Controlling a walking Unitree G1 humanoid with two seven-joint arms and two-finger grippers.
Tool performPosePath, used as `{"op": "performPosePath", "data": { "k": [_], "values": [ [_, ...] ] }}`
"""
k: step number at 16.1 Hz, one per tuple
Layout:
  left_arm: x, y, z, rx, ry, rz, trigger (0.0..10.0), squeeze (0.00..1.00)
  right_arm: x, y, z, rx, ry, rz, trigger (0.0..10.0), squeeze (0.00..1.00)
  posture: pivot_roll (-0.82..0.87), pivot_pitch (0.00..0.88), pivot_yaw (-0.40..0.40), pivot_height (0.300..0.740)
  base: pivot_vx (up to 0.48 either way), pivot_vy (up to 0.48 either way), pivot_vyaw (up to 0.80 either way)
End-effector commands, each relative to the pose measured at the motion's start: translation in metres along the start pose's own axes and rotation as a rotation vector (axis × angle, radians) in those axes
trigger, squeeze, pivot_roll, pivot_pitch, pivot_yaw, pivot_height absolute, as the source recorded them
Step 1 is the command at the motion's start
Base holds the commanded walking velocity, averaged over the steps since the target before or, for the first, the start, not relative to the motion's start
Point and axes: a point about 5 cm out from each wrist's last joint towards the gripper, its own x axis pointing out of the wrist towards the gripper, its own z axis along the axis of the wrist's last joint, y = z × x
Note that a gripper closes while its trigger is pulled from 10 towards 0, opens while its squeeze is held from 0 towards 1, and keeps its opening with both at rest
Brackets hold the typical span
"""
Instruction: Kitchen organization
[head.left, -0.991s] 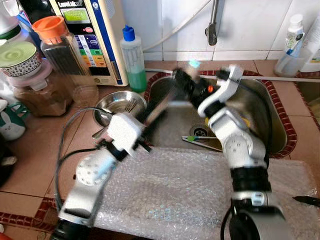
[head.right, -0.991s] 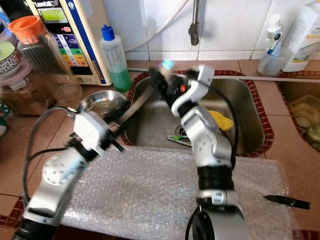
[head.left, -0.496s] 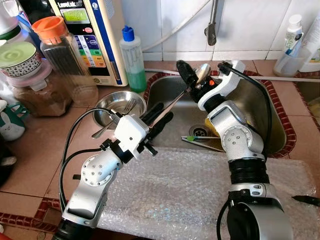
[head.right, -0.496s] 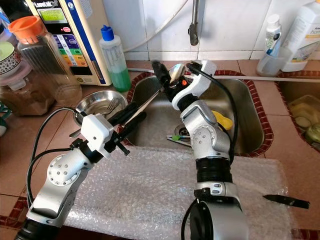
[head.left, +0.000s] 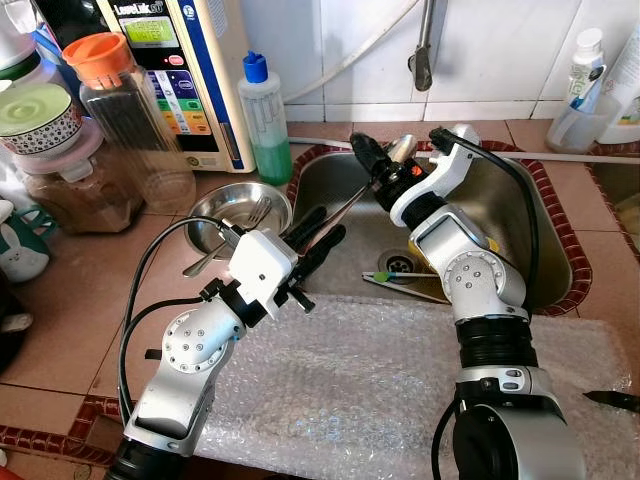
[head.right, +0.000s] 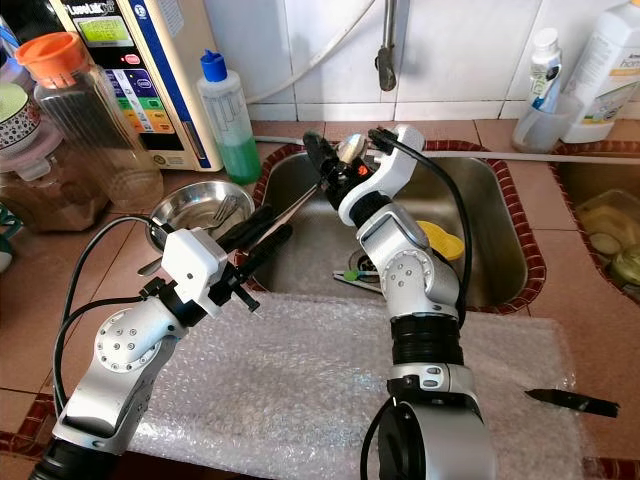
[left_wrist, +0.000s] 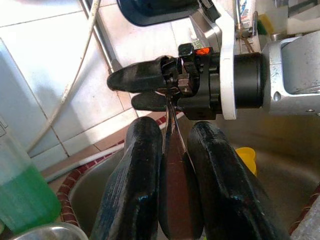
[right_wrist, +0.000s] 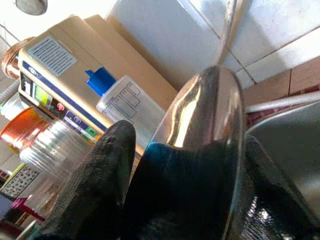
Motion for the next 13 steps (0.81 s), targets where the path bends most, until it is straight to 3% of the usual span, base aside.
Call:
{"op": "performPosePath", "data": {
  "k": [1,13],
  "values": [
    [0.0018,-0.0009,0.0049,0.019,-0.020,-0.008,0.0,0.00,0.0014,0.0050,-0.0019,0.026,0.012,0.013,0.0,0.00,-0.20,0.144,0.125,0.740,0.000,0.000,0.00],
    [0.0003,0.0012,0.0037,0.020,-0.013,0.010,0.0,0.00,-0.0016,0.0004,0.0028,0.038,-0.018,-0.032,0.0,0.00,-0.20,0.148,0.121,0.740,0.000,0.000,0.00]
  ]
}}
